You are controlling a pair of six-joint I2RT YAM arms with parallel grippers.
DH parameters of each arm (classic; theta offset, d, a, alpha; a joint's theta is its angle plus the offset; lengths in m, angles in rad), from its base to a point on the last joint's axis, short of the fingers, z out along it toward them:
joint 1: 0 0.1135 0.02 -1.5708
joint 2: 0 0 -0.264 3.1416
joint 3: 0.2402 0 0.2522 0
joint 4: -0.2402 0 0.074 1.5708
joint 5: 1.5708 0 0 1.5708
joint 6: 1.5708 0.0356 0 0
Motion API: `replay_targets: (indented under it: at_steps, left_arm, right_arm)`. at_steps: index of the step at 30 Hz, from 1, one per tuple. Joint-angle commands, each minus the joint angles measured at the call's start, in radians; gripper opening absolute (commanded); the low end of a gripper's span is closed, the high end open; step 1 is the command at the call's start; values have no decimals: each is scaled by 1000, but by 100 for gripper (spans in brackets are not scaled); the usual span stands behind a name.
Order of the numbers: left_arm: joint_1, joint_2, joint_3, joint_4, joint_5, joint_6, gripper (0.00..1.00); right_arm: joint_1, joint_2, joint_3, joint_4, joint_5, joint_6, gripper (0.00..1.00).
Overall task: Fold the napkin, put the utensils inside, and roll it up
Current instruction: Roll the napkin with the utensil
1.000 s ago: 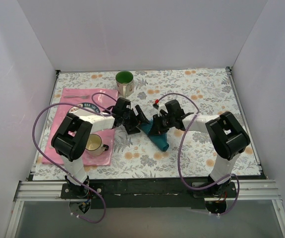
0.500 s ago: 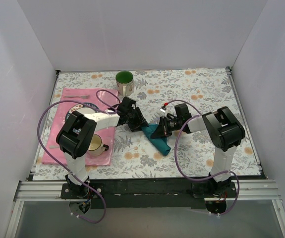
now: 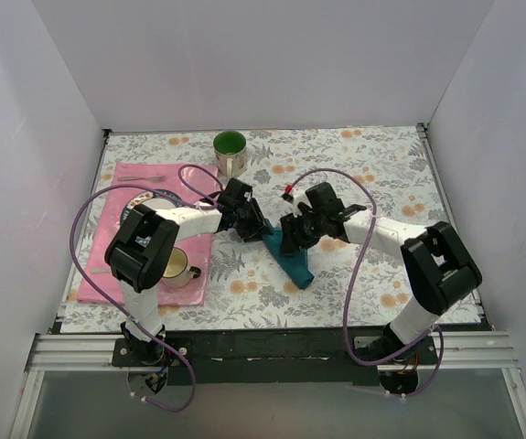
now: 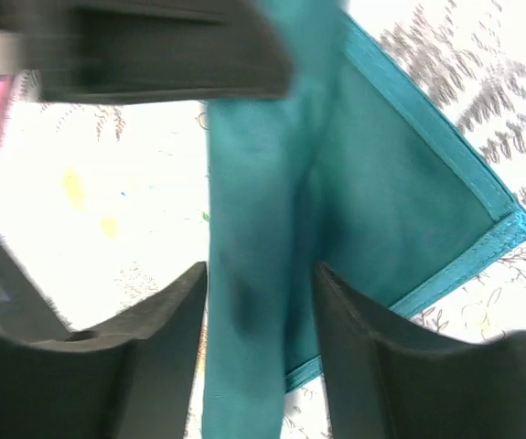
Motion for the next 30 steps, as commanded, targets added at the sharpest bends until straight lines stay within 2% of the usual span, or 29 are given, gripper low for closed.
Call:
replay_targets:
  at_steps: [1,4,9,13,18,24,30]
  left_arm:
    - [7,48,-19,-93,-93,47,35]
    - [7,58,-12,-96,-82,50,35]
    - [13,79,-2,-101,-49,49,35]
    - [19,87,3,-101,-35,44,35]
    - [27,88,3,-103,-24,49,36]
    - [36,95,3,-103,-16,60,36]
    - [41,96,11,-99,-10,61,35]
  right_arm:
    - [170,-91,72,-137,413,-140,61]
    - [314,-61,111,-160,614,-169,64]
    - [423,8,145,-170,869,-207,68]
    - [508,62,131,-144,983,-229,68]
    - [549,114,122,-145,1124,-208,67]
    - [557,102,115,-121,1164,-221,69]
    - [538,120,123,-102,1095,-243,70]
